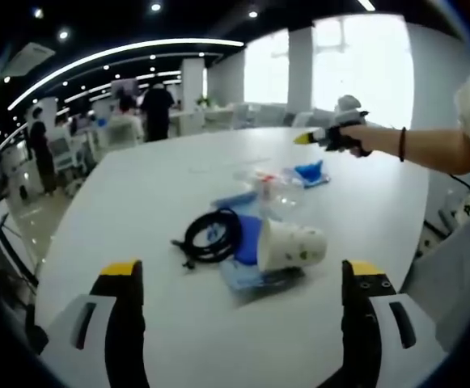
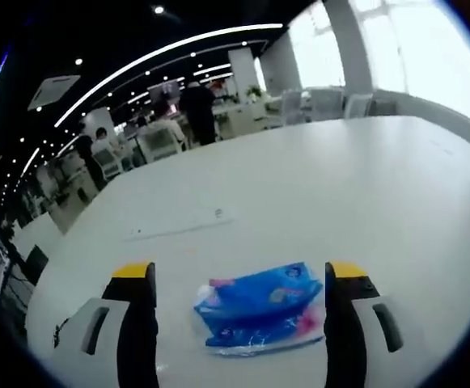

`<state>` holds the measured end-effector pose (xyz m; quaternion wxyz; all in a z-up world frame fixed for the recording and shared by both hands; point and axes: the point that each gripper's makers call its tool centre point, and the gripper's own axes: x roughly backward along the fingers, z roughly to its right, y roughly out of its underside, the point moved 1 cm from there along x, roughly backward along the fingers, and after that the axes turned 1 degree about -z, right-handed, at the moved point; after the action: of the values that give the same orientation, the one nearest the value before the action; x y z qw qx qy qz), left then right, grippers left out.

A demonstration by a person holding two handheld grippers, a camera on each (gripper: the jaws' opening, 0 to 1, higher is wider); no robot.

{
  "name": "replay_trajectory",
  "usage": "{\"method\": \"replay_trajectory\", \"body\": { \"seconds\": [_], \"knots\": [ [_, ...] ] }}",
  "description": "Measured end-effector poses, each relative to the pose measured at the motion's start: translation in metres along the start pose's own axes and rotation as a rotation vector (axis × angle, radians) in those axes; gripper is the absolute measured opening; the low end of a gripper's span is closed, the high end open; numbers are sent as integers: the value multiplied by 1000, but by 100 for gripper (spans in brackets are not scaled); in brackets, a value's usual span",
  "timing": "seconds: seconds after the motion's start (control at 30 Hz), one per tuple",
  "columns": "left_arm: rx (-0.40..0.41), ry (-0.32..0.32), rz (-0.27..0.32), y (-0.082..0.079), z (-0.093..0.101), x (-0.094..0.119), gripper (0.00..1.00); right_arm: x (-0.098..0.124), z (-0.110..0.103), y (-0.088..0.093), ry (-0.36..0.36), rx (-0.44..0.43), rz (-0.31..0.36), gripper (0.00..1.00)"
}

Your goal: Arrange the tabletop items into an orderly group along one side of the table until the central work area is clear of visible clutter.

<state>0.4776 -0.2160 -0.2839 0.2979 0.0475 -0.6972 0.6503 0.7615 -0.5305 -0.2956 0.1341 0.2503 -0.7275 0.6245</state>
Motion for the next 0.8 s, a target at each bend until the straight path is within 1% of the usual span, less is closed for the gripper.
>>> {"method": "replay_trajectory", "body": {
  "seconds": [0.03, 0.1, 0.23, 0.3, 0.33, 0.37, 0.47, 0.5, 0.6, 0.8],
  "knots": [
    [2, 3, -1, 0, 0, 0, 99, 0, -7, 1, -25, 14, -2, 88],
    [1, 6, 2, -1, 1, 0, 99, 1, -16, 3, -45, 31, -12, 90],
    [4, 10, 4, -1, 2, 0, 99, 3, -41, 7, -108, 77, -26, 92],
    [5, 12, 0, -1, 2, 0, 99, 3, -55, 10, -143, 115, -34, 92],
    [3, 10, -3, 0, 2, 0, 99, 4, -60, 11, -150, 114, -34, 92],
    [-4, 10, -5, 0, 1, 0, 99, 3, -69, 13, -177, 111, -36, 92],
    [-4, 9, -2, -1, 1, 1, 99, 2, -85, 23, -222, 99, -64, 91],
    [-4, 8, 0, -1, 1, 1, 99, 2, -90, 26, -231, 100, -68, 91],
    [-2, 7, -1, -1, 0, 1, 99, 2, -102, 36, -254, 147, -92, 90],
    [-4, 6, 0, -1, 1, 2, 99, 3, -123, 45, -298, 196, -110, 89]
  ]
}}
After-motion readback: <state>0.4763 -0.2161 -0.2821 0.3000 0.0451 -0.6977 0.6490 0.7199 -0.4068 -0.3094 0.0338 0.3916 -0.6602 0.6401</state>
